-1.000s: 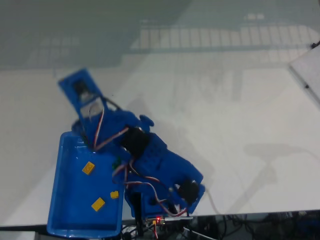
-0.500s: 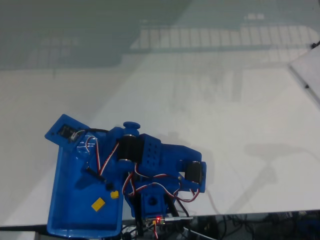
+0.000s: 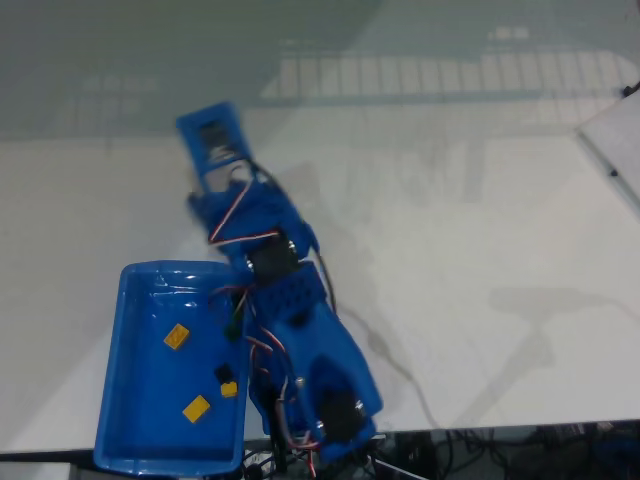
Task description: Pick up all the lego then put into the bin
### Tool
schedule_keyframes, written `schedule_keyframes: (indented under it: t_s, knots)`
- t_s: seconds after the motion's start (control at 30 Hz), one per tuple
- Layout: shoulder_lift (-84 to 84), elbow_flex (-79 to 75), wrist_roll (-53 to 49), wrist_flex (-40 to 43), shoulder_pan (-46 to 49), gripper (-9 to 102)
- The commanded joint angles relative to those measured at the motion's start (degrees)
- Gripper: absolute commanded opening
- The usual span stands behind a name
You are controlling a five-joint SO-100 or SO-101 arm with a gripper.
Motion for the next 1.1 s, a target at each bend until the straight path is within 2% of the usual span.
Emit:
schedule_keyframes:
  t_s: [0.0,0.1,0.23,0.6,0.8,1.07]
  knots:
    - [2.2,4.31,-1.93,-8.61,10.37,1]
    - [4.57,10.81,-3.34,-13.36,15.12,0]
    - [8.61,18.28,-5.19,-15.38,19.42,0]
    - [17.4,34.28,-8.7,-13.71,23.38,0]
    - [21.36,36.74,-9.58,-6.42,23.82,0]
    - [23.73,37.09,-12.92,7.21,23.12,0]
